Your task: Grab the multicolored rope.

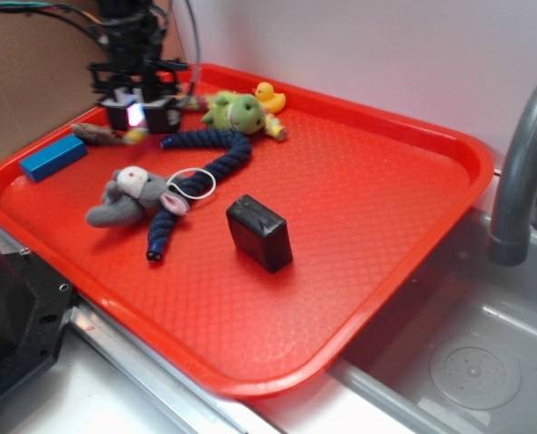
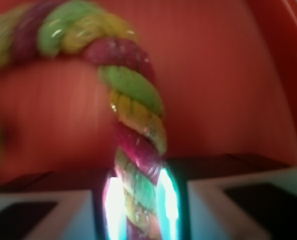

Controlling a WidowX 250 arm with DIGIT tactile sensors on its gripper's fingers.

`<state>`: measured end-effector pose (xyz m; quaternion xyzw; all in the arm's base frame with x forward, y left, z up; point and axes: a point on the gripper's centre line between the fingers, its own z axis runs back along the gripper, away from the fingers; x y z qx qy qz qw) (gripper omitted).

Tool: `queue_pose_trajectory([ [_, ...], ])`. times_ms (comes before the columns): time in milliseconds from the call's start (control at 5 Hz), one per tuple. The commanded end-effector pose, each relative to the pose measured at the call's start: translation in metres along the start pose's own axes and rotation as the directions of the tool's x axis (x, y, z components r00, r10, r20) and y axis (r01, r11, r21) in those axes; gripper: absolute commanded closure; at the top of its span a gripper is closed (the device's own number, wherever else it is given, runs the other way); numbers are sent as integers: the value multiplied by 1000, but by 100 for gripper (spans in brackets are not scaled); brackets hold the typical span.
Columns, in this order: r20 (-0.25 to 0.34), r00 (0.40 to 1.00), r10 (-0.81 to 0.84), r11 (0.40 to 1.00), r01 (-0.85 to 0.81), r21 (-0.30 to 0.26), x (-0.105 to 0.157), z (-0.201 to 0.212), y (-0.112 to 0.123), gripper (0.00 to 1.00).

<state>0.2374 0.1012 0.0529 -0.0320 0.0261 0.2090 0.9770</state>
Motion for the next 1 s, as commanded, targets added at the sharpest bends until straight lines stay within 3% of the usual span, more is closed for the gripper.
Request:
queue_pose_trajectory([
  [0,119,958,-261,953,275,-125,-73,108,-16,100],
  [200,90,956,-278,948,288,-136,-78,142,-18,100],
  [400,158,950,-269,954,285,-88,-87,151,-26,100],
  [600,255,945,-204,978,207,17,-88,150,-29,100],
  [800,238,951,-197,980,187,66,-77,139,-23,100],
])
